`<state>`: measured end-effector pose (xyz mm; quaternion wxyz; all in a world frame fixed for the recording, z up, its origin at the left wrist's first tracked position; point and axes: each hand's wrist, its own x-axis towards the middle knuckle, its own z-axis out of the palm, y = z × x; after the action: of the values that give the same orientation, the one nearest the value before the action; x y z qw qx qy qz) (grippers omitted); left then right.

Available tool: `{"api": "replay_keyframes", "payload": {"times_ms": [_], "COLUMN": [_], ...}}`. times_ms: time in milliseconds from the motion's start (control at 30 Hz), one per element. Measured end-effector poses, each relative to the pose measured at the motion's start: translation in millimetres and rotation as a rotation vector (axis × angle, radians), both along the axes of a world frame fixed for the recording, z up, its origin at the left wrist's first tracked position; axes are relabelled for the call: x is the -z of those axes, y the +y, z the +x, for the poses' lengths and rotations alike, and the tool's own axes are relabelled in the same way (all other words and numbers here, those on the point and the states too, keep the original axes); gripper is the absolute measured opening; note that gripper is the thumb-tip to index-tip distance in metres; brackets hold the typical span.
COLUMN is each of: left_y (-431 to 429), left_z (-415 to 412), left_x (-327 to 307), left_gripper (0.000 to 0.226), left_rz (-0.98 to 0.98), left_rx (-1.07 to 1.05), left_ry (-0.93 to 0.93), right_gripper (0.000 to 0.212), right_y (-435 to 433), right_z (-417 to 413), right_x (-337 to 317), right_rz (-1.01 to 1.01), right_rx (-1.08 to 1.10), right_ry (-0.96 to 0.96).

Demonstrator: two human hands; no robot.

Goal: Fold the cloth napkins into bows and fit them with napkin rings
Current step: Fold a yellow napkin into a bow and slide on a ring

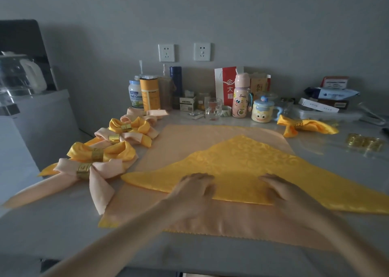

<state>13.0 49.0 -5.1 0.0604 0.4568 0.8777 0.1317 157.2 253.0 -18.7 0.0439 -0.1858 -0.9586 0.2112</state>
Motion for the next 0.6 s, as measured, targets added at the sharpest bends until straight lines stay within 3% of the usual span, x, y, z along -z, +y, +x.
{"api": "replay_keyframes", "payload": {"times_ms": [233,367,533,600], "left_y": [19,28,69,90], "left_z": [-6,-5,20,26], "left_x": [20,13,7,0], "left_gripper": [0.06,0.057,0.049,0.05], "left_rz": [-0.228,-0.209,-0.021,-0.02], "left_rx": [-0.041,-0.075,0.112,0.154], "left_ry": [0.0,0.017,0.078,0.082], "right_gripper": [0.056,0.055,0.049,0.047], "right_y": [-12,-13,-12,5], "right_z": [-31,-38,-25,-9], "right_x": [13,14,9,5], "right_rz": [0.221,0.229,0.069,0.088], "right_rx": [-0.003,-0.015,0.024,0.081], "right_ry": [-0.187,-0.207,0.061,0.067]}}
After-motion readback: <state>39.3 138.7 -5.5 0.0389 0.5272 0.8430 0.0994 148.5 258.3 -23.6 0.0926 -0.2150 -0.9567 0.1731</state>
